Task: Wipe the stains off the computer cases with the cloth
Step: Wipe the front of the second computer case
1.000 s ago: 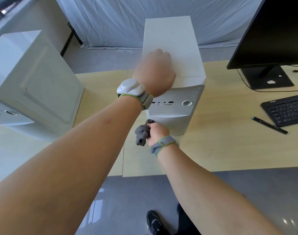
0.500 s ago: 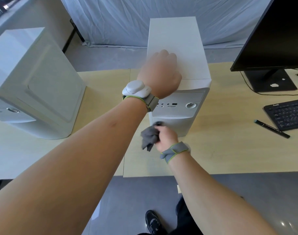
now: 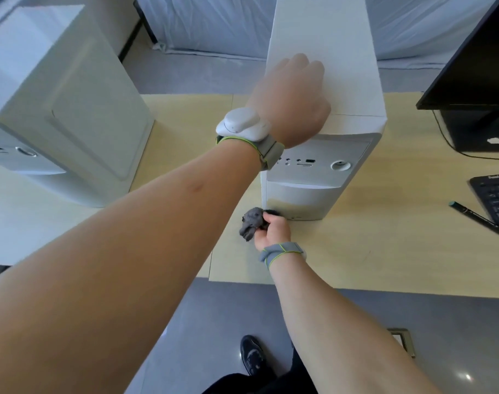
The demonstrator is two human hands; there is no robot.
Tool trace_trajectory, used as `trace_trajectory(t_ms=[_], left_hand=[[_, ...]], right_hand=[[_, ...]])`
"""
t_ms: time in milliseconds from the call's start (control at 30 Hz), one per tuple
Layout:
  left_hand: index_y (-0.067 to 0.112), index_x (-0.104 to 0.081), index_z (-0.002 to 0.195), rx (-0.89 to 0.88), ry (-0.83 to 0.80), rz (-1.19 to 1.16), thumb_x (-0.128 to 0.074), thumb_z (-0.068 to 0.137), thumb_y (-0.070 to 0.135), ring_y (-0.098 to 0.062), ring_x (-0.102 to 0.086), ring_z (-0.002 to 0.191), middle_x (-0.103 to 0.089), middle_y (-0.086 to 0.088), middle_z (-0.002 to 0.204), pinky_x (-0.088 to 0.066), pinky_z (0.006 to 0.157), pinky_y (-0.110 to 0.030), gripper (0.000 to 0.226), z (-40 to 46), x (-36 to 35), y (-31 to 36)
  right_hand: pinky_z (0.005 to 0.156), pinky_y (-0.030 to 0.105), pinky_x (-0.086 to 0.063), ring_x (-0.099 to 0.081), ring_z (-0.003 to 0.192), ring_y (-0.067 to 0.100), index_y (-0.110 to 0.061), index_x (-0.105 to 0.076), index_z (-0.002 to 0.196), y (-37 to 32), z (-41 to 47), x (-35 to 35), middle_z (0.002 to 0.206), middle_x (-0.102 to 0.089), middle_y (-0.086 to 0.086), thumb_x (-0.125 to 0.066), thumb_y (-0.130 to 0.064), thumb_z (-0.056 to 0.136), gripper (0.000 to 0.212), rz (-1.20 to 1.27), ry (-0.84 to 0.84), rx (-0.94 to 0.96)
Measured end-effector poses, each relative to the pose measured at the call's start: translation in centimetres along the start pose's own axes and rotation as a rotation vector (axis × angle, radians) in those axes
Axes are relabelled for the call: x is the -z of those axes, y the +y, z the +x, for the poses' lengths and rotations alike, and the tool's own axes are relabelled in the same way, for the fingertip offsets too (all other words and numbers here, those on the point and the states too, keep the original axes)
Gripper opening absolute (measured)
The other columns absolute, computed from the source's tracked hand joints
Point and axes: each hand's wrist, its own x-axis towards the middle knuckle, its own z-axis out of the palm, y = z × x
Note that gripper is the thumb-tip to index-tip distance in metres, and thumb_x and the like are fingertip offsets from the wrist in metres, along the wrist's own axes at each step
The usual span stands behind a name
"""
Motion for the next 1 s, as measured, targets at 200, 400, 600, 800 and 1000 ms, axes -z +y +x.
trace_trajectory(t_ms=[200,400,600,800,1000], left_hand=[[0.019,-0.055,0.09,0.003,-0.006,-0.006,-0.046,0.081,0.032,-0.019,-0.047,0.087,-0.053,0.004,0.094,-0.038,0.065,-0.029,0.019,0.0,0.0,0.1],[0.02,-0.056,0.09,0.016,-0.02,-0.024,-0.047,0.08,0.032,-0.019,-0.048,0.089,-0.053,0.005,0.095,-0.043,0.068,-0.031,0.019,0.1,0.2,0.2],[0.019,-0.057,0.091,0.024,-0.005,-0.017,-0.048,0.08,0.033,-0.019,-0.048,0.089,-0.054,0.004,0.095,-0.041,0.067,-0.03,0.02,0.1,0.1,0.0],[0.019,-0.057,0.091,0.022,-0.023,-0.017,-0.047,0.08,0.033,-0.019,-0.048,0.09,-0.054,0.005,0.095,-0.041,0.067,-0.031,0.02,0.2,0.2,0.2],[0.018,-0.057,0.092,0.02,-0.016,-0.022,-0.047,0.081,0.032,-0.02,-0.048,0.09,-0.054,0.004,0.096,-0.043,0.068,-0.03,0.02,0.0,0.2,0.3]], right_hand=[[0.068,0.032,-0.052,-0.068,0.069,0.022,-0.004,-0.064,0.087,-2.4,-2.4,-1.3,0.078,-0.068,0.01,-0.041,0.01,0.093,0.027,0.093,-0.159,0.053],[0.057,0.028,-0.038,-0.052,0.057,0.027,-0.002,-0.054,0.069,-3.5,-3.4,1.8,0.069,-0.055,0.012,-0.042,0.005,0.078,0.017,-0.155,-0.063,0.083],[0.061,0.029,-0.045,-0.06,0.061,0.024,-0.002,-0.057,0.075,-2.0,-1.7,2.0,0.075,-0.058,0.012,-0.044,0.008,0.091,0.023,-0.197,-0.048,-0.003],[0.065,0.03,-0.042,-0.054,0.071,0.022,-0.003,-0.058,0.084,-2.7,-0.7,-1.0,0.082,-0.055,0.009,-0.036,0.012,0.093,0.028,0.003,-0.05,0.009],[0.065,0.032,-0.047,-0.062,0.062,0.031,0.002,-0.061,0.086,-4.4,-5.1,0.1,0.075,-0.062,0.017,-0.035,0.004,0.081,0.026,-0.015,-0.231,0.061]])
